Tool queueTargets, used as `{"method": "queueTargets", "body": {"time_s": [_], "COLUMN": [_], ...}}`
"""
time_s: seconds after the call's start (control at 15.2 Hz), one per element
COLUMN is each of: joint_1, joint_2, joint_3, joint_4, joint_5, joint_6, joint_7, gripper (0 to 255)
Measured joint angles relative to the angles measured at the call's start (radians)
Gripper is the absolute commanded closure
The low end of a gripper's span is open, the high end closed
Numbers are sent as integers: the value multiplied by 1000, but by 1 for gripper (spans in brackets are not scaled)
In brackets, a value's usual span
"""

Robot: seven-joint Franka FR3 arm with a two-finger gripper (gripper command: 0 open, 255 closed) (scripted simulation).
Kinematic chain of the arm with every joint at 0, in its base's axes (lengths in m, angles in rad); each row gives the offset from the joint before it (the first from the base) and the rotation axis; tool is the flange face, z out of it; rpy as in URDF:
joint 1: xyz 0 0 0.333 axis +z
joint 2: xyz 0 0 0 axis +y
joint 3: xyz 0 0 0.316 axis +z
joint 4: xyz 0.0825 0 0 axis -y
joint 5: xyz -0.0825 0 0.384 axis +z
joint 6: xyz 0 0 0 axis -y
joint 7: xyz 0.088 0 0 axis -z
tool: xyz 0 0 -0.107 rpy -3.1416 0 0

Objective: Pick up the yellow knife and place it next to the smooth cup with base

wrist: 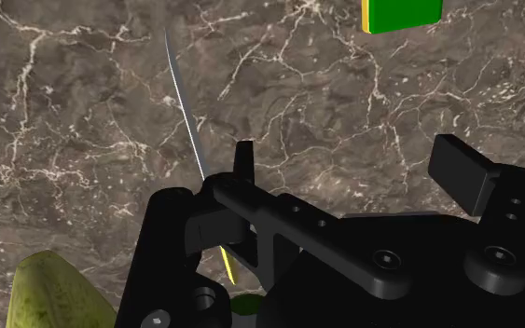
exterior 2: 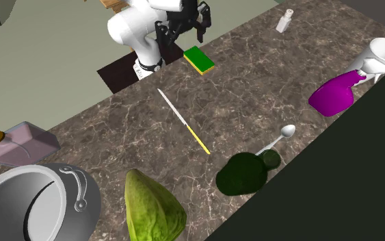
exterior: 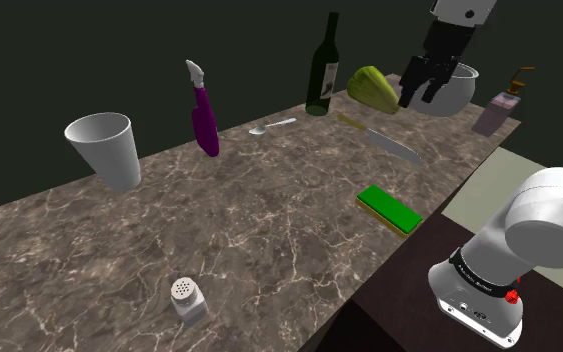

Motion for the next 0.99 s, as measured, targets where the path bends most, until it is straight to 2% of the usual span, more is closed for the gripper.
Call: {"method": "queueTargets", "body": {"time_s": [0.13,0.46,0.99], "joint_1": [-1,-12,-28], "joint_2": [9,92,319], "joint_3": [-5,-54,-143], "joint_4": [-8,-58,-71], "joint_5": [-5,-53,-118], "joint_6": [15,138,365], "joint_7": [-9,-93,-237], "gripper": [0,0,0]}}
